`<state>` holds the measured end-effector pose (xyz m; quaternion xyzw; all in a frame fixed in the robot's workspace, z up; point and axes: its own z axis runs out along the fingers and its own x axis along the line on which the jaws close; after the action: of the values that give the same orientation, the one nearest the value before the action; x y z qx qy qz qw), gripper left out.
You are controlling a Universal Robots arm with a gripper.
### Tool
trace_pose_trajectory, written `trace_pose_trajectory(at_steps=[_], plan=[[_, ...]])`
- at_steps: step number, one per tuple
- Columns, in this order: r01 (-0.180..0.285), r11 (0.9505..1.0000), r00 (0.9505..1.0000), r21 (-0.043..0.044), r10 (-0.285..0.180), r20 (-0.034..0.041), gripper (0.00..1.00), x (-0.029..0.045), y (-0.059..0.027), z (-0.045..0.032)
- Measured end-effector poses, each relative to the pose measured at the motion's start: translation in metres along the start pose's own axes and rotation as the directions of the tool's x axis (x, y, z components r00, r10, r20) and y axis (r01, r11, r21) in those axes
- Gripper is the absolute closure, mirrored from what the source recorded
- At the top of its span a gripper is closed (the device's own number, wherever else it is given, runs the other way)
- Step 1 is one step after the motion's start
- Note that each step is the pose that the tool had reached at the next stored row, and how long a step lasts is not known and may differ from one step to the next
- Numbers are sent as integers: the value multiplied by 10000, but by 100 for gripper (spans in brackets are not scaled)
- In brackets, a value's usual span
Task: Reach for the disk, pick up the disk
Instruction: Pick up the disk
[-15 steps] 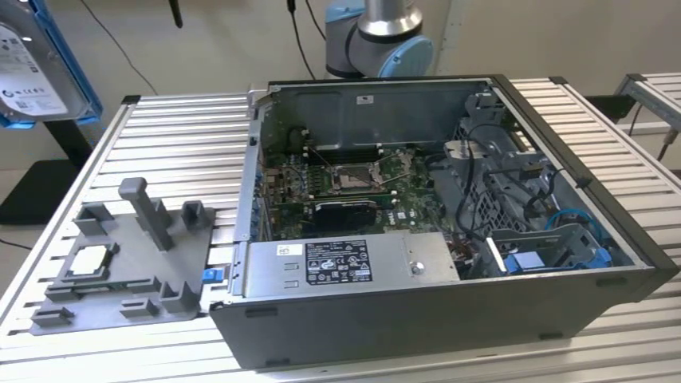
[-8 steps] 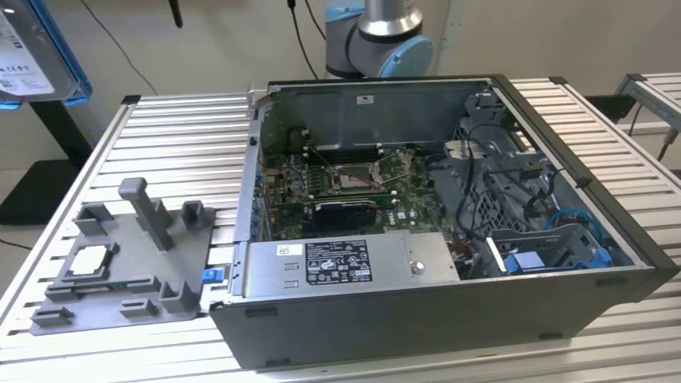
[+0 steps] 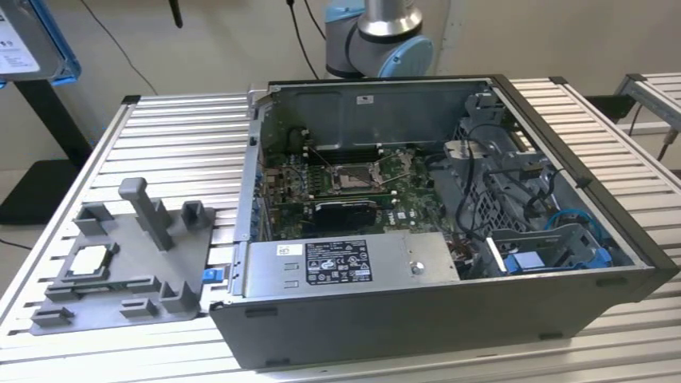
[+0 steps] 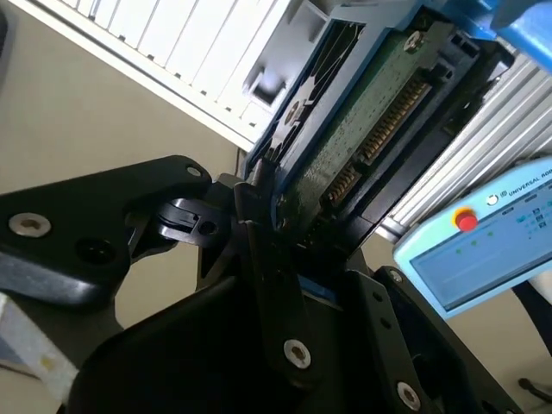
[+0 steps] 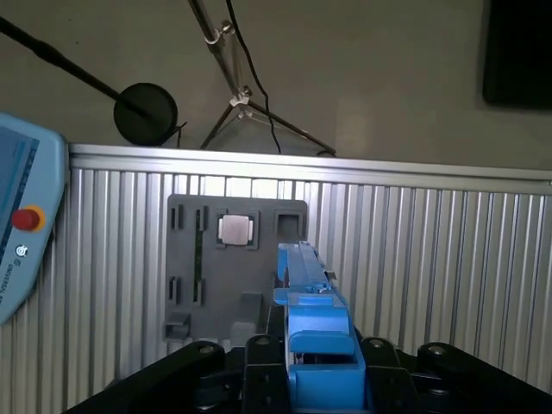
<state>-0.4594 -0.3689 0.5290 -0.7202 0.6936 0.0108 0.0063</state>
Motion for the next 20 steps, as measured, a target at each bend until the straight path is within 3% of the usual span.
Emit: trace_pose_trajectory(at_steps=[11, 20], plan=[[2, 10000, 10000, 1, -2, 0, 100, 1, -18, -23], [0, 10000, 10000, -2, 0, 0, 100, 8, -223, -24]])
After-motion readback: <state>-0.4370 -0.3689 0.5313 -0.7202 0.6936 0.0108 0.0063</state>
